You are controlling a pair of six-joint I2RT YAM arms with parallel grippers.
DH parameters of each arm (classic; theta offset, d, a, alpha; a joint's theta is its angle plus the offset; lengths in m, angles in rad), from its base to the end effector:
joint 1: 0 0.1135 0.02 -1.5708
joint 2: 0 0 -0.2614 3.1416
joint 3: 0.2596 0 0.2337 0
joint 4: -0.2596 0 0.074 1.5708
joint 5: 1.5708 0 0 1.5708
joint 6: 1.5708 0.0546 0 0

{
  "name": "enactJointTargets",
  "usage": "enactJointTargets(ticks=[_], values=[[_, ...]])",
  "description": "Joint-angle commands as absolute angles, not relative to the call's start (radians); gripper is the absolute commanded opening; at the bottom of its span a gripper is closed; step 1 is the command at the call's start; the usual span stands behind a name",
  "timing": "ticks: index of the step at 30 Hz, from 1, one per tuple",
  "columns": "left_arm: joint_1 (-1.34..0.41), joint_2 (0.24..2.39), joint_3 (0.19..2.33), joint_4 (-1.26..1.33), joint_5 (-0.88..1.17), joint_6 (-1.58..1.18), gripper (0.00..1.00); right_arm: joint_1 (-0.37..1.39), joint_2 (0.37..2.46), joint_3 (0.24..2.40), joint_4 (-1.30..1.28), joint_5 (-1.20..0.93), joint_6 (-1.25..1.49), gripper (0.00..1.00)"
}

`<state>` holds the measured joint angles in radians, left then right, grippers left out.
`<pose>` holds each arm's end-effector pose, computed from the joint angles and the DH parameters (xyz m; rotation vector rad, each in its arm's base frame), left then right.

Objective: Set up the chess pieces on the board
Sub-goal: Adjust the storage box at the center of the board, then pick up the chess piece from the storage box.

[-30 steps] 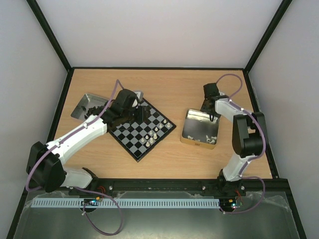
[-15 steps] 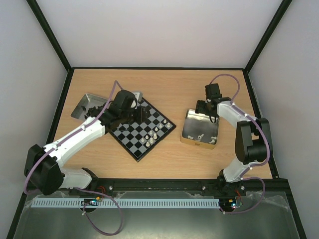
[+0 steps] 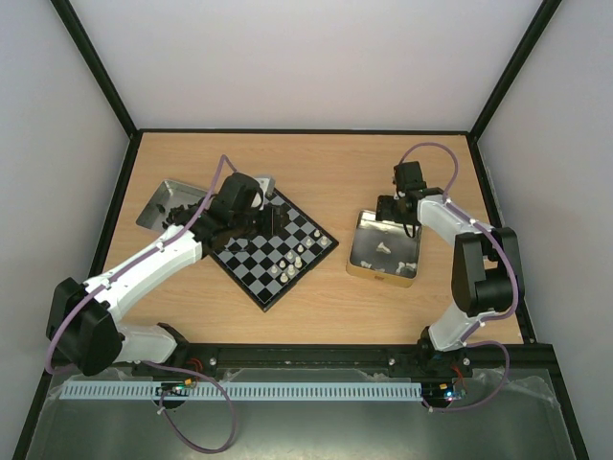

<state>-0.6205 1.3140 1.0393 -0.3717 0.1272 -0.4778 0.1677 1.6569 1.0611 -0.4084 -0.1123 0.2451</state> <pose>0.2316 -0.1740 0.2856 0.2382 2.3028 -0.7274 0.3263 0.0614 0.1886 0.0580 2.5935 0.2974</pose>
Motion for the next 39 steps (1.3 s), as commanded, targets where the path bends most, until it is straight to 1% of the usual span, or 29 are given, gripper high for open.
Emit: enactJointTargets(ticks=[1, 9, 12, 17, 19, 21, 24, 28, 31, 39], values=[[-0.614, 1.301, 1.021, -0.354, 0.136, -0.46, 0.53, 0.17, 1.658, 1.042, -0.452, -0.098, 0.218, 0.77], [-0.614, 1.299, 1.018, -0.354, 0.133, -0.456, 0.53, 0.172, 1.69, 1.063, -0.448, 0.002, 0.268, 0.73], [-0.614, 1.297, 1.015, -0.352, 0.133, -0.458, 0.53, 0.172, 1.624, 1.055, -0.423, 0.02, 0.313, 0.73], [-0.614, 1.289, 1.011, -0.342, 0.131, -0.467, 0.53, 0.181, 1.449, 1.014, -0.439, 0.063, 0.412, 0.72], [-0.614, 1.288, 1.007, -0.336, 0.131, -0.469, 0.53, 0.182, 1.381, 0.968, -0.452, 0.067, 0.46, 0.67], [-0.614, 1.287, 1.006, -0.331, 0.133, -0.469, 0.53, 0.185, 1.329, 0.923, -0.469, 0.059, 0.508, 0.59], [-0.614, 1.29, 1.008, -0.327, 0.138, -0.469, 0.53, 0.192, 1.316, 0.867, -0.498, 0.047, 0.567, 0.47], [-0.614, 1.295, 1.007, -0.325, 0.141, -0.469, 0.53, 0.207, 1.346, 0.817, -0.504, 0.045, 0.619, 0.36], [-0.615, 1.295, 1.001, -0.322, 0.141, -0.473, 0.53, 0.214, 1.39, 0.796, -0.496, 0.07, 0.65, 0.34], [-0.614, 1.296, 0.998, -0.323, 0.141, -0.472, 0.53, 0.216, 1.5, 0.785, -0.422, 0.115, 0.679, 0.35]])
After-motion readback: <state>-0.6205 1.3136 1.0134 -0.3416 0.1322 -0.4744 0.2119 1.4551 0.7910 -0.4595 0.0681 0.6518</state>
